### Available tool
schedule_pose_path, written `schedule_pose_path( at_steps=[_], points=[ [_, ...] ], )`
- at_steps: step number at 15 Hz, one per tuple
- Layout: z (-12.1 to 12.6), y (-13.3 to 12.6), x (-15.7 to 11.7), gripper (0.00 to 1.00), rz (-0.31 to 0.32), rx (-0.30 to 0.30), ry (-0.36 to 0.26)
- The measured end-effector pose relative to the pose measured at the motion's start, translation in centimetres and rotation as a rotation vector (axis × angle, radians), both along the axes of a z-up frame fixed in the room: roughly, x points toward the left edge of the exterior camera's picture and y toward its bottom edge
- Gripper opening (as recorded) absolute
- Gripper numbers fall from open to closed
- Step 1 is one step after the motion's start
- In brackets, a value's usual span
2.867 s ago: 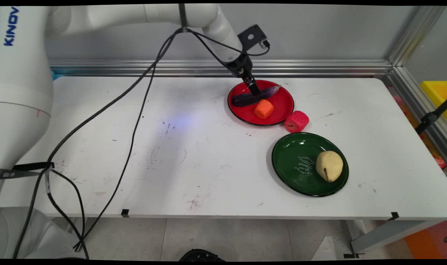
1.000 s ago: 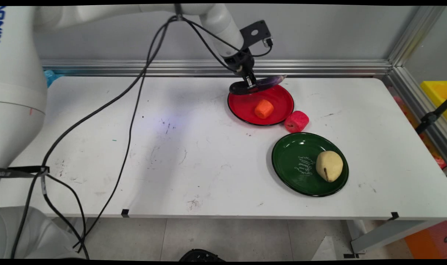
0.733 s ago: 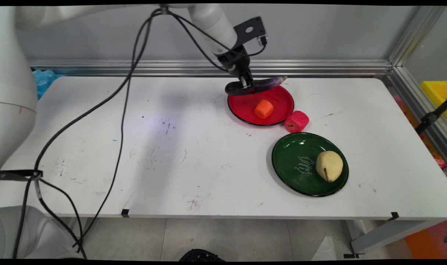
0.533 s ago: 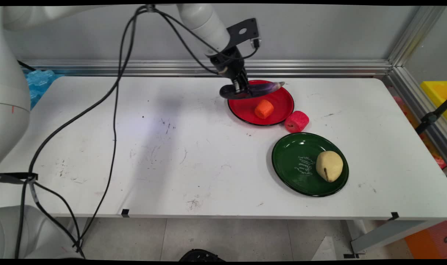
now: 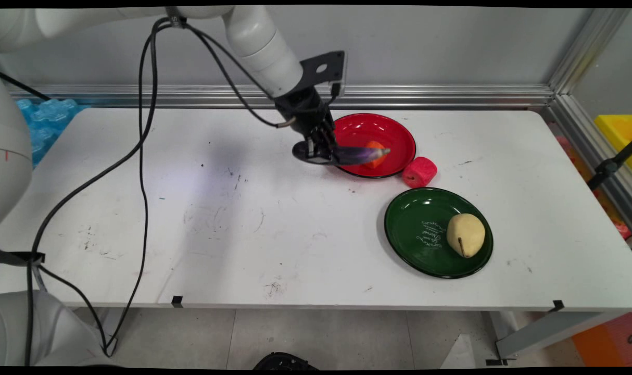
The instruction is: Place the picked object on the table
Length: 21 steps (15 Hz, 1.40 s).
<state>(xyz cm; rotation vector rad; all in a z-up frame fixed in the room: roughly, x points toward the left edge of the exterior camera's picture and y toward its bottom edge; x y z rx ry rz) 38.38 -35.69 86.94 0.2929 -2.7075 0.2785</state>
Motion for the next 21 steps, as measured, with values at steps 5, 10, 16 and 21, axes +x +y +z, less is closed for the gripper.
schedule_pose_path(
  at_steps=[5, 10, 16, 21],
  points=[
    [-2.9, 1.0, 0.0, 0.00, -0.054, 0.019, -0.021],
    [-6.1, 1.1, -0.5, 0.00, -0.090, 0.037, -0.037],
    [-9.1, 0.8, -1.1, 0.00, -0.109, 0.053, -0.048],
    [-10.1, 0.7, -1.2, 1.00, -0.130, 0.051, -0.045]
  ],
)
